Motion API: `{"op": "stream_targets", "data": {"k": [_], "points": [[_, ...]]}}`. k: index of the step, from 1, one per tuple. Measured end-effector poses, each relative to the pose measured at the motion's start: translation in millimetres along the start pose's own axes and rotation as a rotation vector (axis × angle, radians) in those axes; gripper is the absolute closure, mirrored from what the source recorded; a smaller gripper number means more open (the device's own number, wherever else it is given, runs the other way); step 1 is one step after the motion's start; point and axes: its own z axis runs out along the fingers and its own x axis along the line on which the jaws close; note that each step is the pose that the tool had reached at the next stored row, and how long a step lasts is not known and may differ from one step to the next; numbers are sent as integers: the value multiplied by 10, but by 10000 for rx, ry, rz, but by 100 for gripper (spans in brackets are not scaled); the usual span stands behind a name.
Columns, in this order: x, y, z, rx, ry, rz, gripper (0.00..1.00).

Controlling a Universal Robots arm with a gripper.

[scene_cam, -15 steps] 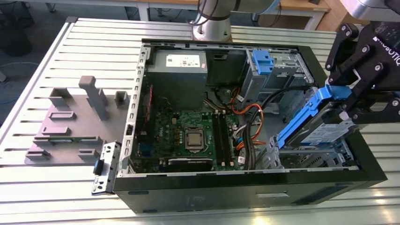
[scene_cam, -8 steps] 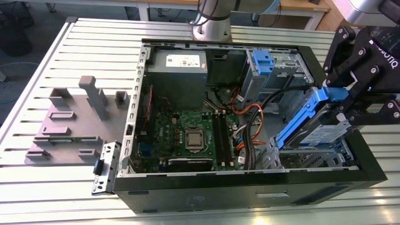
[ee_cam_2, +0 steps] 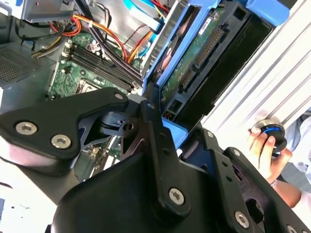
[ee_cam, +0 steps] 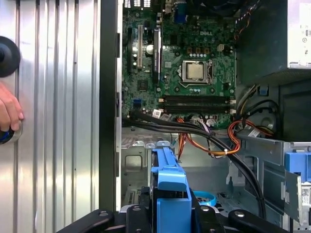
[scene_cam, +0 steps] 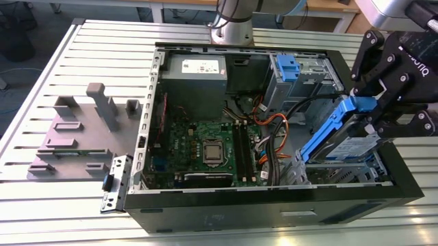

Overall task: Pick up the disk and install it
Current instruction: 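Insert the disk into the insertion slot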

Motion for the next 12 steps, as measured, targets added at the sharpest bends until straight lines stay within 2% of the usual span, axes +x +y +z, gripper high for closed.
{"op": "stream_targets", "data": {"k": [5, 12], "points": [[-25, 6, 2, 1, 44, 0, 63], [-49, 6, 54, 1, 45, 1, 63]]}}
